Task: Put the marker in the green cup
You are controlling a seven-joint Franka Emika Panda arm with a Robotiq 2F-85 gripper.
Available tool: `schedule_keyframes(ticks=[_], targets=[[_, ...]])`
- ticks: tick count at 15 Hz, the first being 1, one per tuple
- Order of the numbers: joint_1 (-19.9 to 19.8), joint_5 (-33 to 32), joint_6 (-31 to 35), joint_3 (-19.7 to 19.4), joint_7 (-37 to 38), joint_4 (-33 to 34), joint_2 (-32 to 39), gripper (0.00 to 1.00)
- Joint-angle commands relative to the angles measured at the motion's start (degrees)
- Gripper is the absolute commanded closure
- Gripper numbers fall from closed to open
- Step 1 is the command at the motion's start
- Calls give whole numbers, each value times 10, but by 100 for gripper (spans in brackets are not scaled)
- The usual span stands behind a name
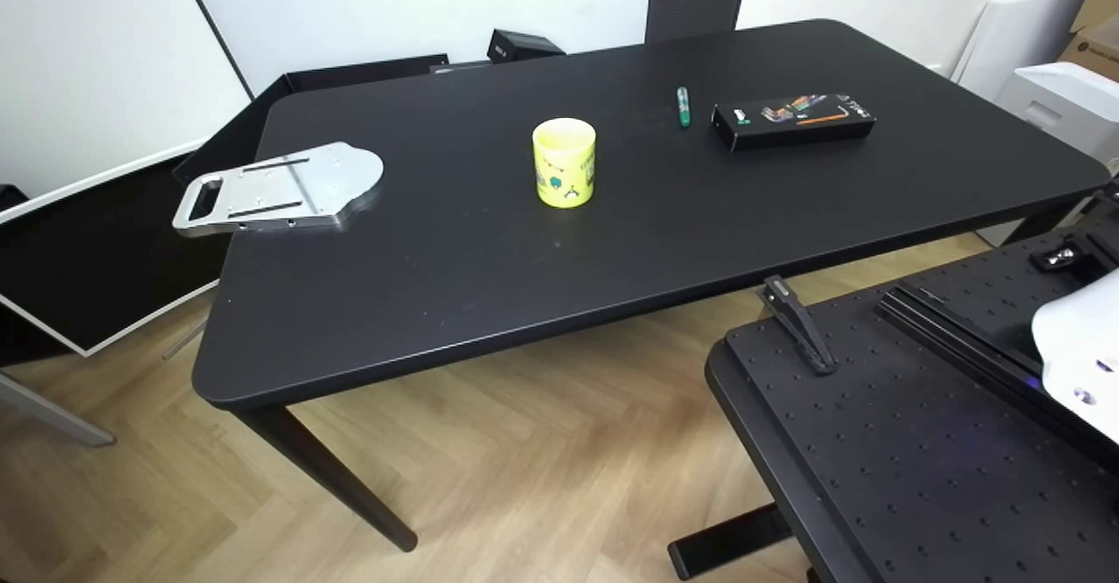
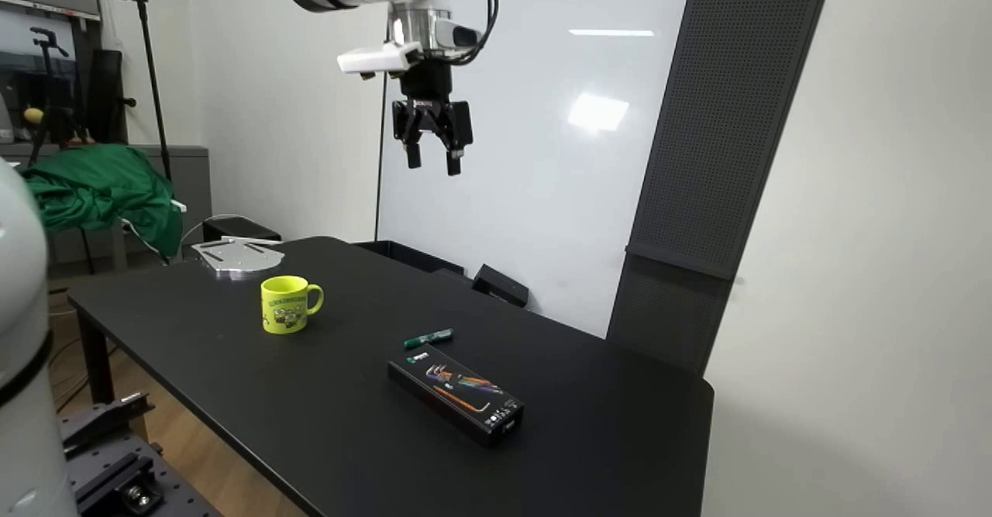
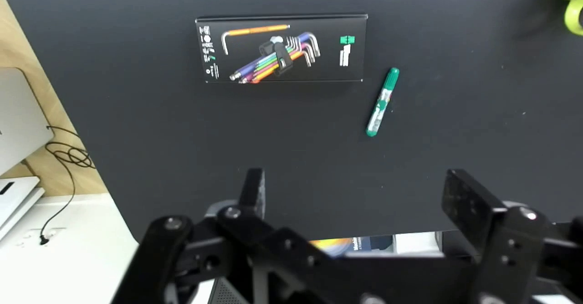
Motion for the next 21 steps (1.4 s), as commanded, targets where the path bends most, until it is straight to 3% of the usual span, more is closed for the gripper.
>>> schedule_keyframes(ticks=[1,5,6,9,19,21], targets=[[-6,-61,8,13,129,114,119,0],[28,-113,-4,-3,284,216,222,0],[29,-88,17,-16,208,150,168,0],[43,-100,16,-21,254,194,217,0],[44,-101,10,-22,261,204,220,0],[55,-118,1,-29,282,232,249,0]])
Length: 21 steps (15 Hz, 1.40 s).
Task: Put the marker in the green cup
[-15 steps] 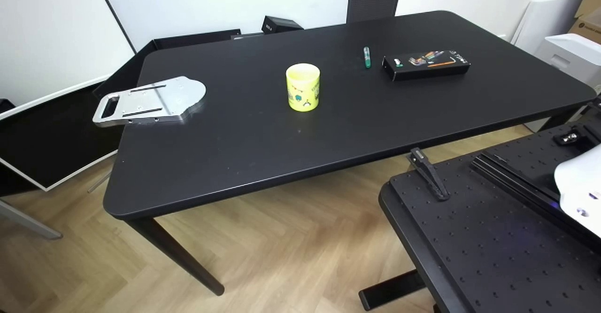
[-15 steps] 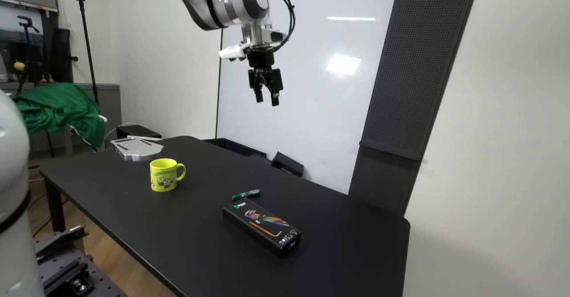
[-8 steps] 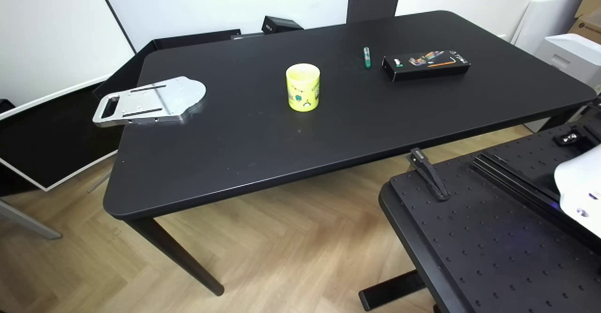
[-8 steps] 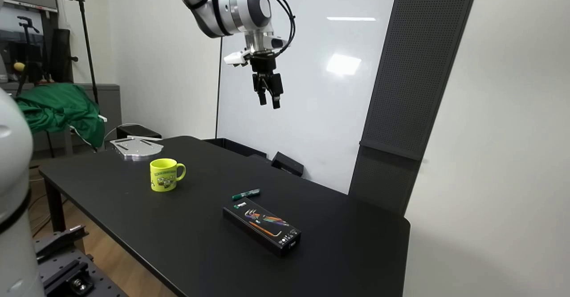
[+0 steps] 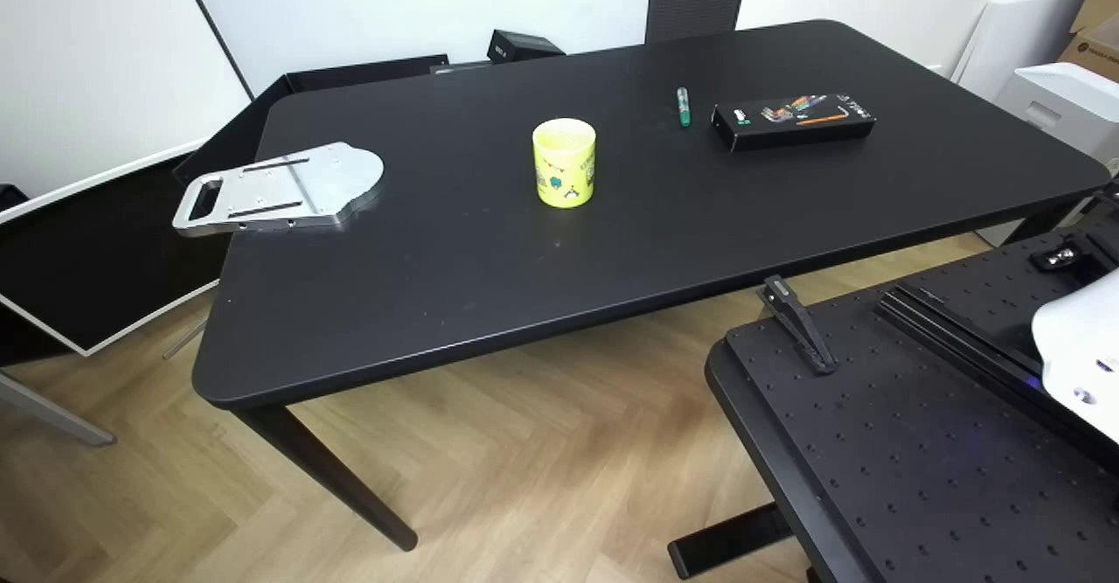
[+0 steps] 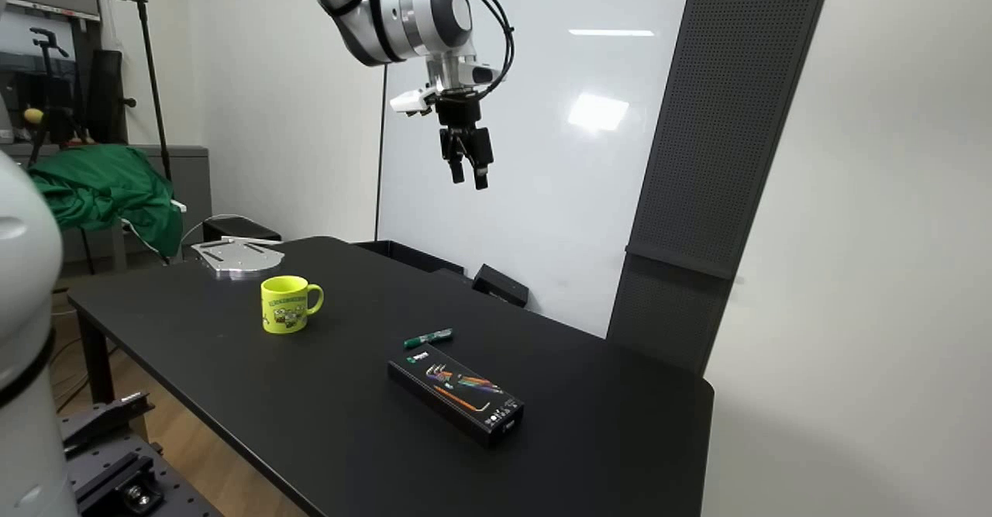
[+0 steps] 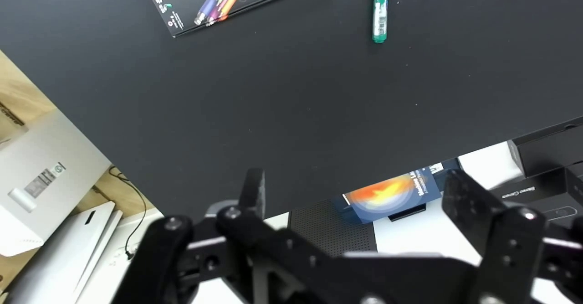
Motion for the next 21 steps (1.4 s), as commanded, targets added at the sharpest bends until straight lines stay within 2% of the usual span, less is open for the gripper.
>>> schedule_keyframes(ticks=[1,16,21], targets=[[29,-12,-7,-26,25,38,38,0],[122,26,-11,-85,105,253,306,0],[135,56,-25,-91,101,294,357,0]])
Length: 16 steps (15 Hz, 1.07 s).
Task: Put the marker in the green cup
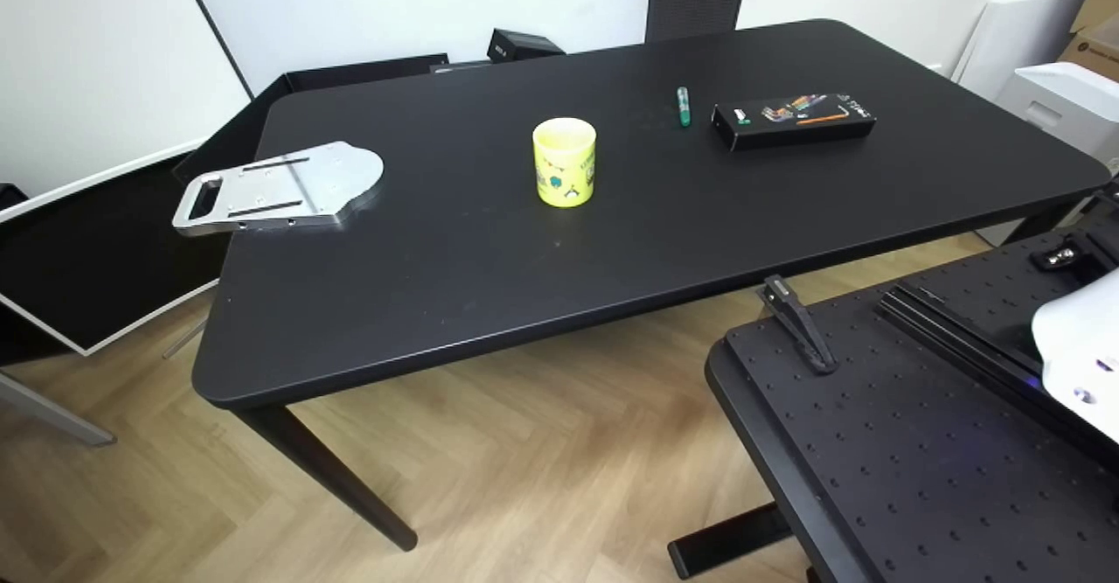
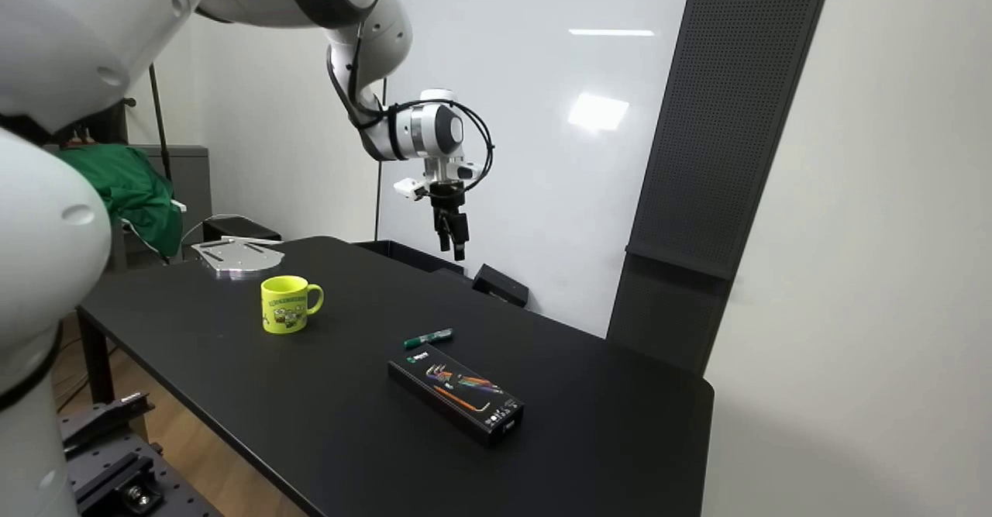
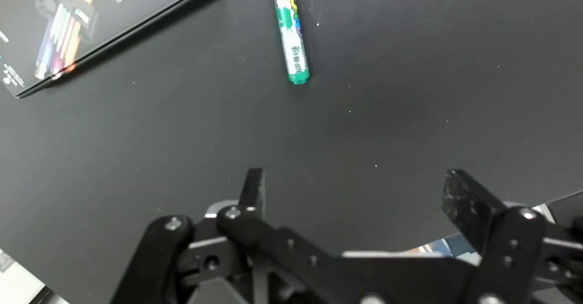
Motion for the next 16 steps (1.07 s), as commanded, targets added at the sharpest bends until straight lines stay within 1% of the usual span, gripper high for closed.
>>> schedule_keyframes(ticks=[1,3,6,10,13,16], targets=[[8,26,-26,-8,1,49,39,0],[-1,50,-34,0,-18,54,50,0],[-21,87,-38,12,-77,47,57,0],[-36,108,-31,3,-145,23,54,0],[-48,118,-2,-1,-180,1,52,0],[-49,124,29,-4,-197,-26,47,0]])
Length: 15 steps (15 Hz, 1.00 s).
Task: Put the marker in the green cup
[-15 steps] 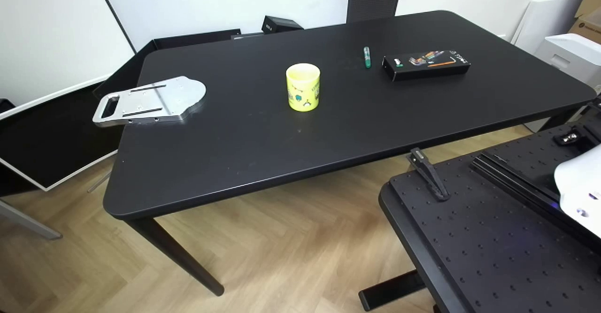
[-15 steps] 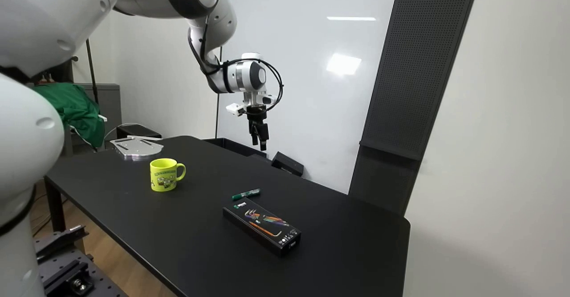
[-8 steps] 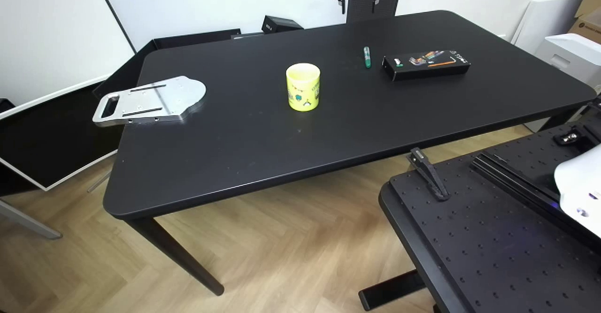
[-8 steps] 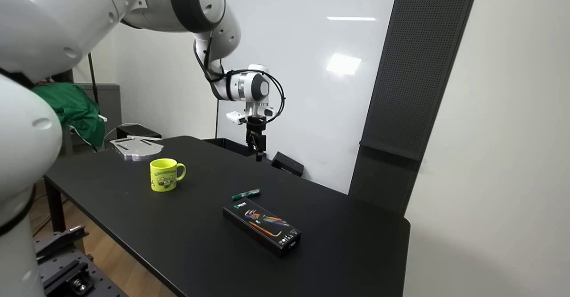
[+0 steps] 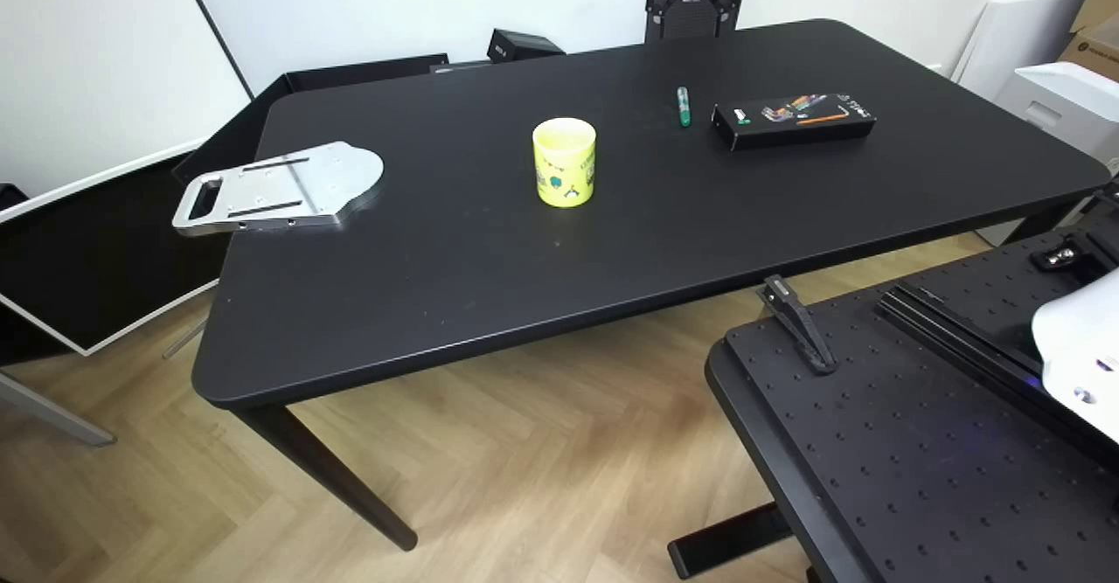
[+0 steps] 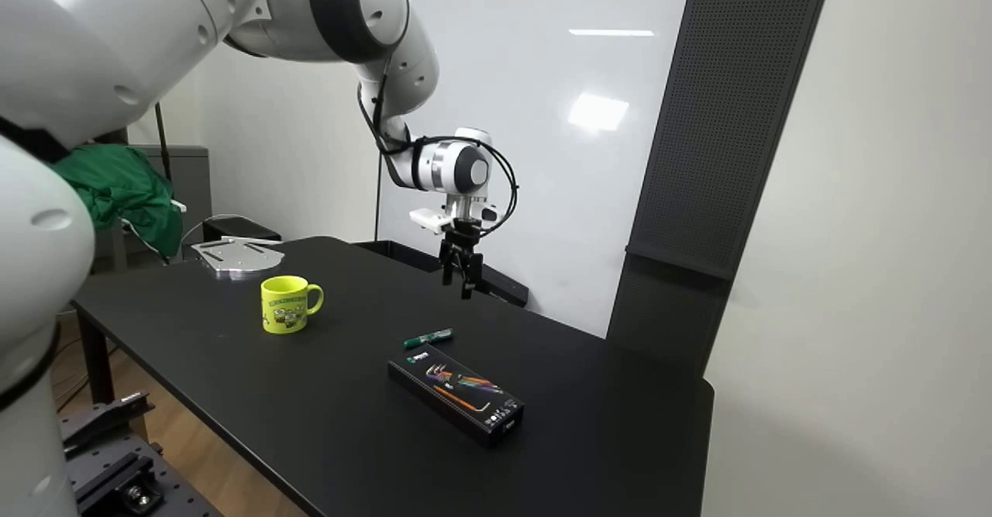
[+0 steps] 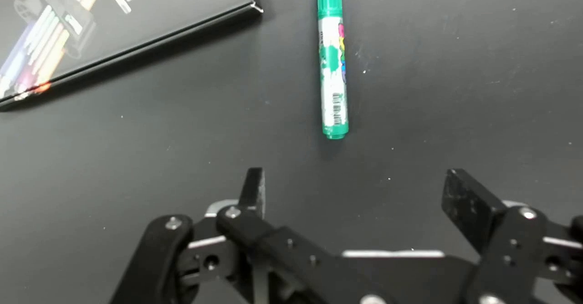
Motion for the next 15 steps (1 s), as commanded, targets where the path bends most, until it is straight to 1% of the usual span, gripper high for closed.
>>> schedule_keyframes(ticks=[1,9,12,13,14,15], targets=[[1,14,37,-6,-24,-38,-11,0],[13,16,105,-8,-39,-99,-13,0],[17,13,116,-14,-36,-110,-12,0],[23,6,100,-23,-28,-112,-15,0],[20,12,107,-17,-35,-95,0,0],[21,12,107,-19,-35,-96,1,0]])
